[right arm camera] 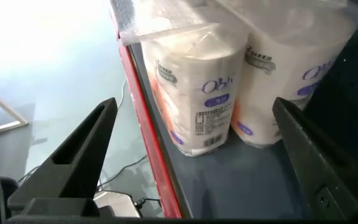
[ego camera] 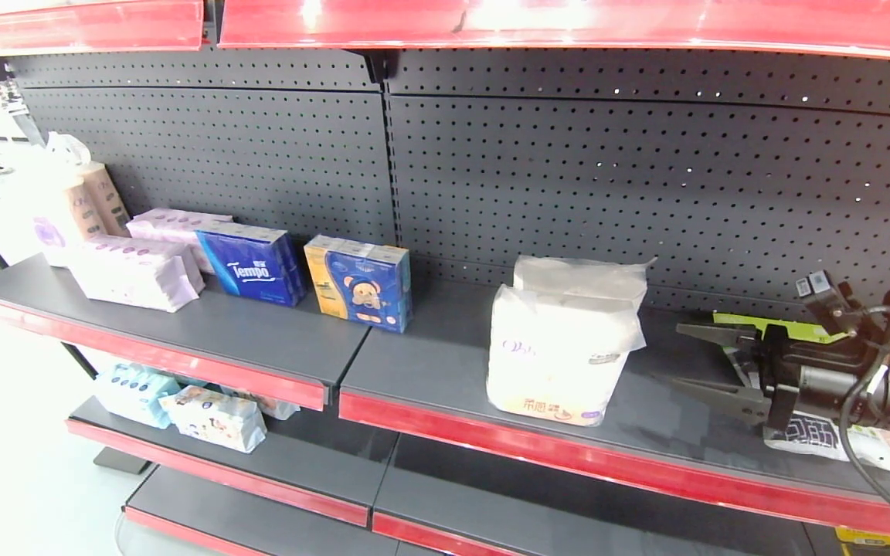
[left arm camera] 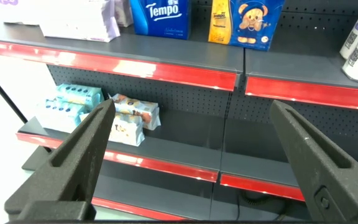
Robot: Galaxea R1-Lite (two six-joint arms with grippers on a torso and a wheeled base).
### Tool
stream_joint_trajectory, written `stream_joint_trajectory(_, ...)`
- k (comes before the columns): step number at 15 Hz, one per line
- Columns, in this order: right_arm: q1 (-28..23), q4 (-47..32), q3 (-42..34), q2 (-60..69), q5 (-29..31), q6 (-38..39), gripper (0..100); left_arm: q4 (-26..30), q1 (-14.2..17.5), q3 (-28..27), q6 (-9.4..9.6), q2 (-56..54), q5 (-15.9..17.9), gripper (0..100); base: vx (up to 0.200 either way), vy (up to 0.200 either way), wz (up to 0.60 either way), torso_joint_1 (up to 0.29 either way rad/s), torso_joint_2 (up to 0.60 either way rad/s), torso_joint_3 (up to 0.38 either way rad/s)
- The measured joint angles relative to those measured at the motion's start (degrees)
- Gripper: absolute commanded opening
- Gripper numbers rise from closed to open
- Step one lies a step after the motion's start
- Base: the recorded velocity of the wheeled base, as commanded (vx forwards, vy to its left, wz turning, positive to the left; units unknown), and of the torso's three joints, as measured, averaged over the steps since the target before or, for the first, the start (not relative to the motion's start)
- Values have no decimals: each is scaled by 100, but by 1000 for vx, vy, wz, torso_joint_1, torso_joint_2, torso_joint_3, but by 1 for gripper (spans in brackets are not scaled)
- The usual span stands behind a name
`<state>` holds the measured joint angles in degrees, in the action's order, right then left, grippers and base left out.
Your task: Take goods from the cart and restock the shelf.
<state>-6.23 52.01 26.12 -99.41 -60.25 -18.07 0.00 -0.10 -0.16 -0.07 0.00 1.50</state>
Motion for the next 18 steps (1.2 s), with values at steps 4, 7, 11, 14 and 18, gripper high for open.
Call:
stream_joint_trajectory(4, 251, 57, 146, -212, 39, -5, 100, 0, 0, 0, 0, 0, 0, 100, 0, 0, 0, 0, 0, 0)
stream_joint_trajectory(7, 276, 82, 378, -478, 138, -2, 100, 0, 0, 0, -2, 0, 0, 100, 0, 0, 0, 0, 0, 0)
stream_joint_trajectory(11, 312, 99, 562, -730, 149, -2, 100, 0, 0, 0, 0, 0, 2, 100, 0, 0, 0, 0, 0, 0)
stream_joint_trajectory(14, 367, 108, 617, -835, 149, -2, 100, 0, 0, 0, 0, 0, 0, 100, 0, 0, 0, 0, 0, 0)
stream_joint_trajectory(18, 469, 106, 645, -883, 146, -2, 100, 0, 0, 2, 0, 0, 0, 100, 0, 0, 0, 0, 0, 0)
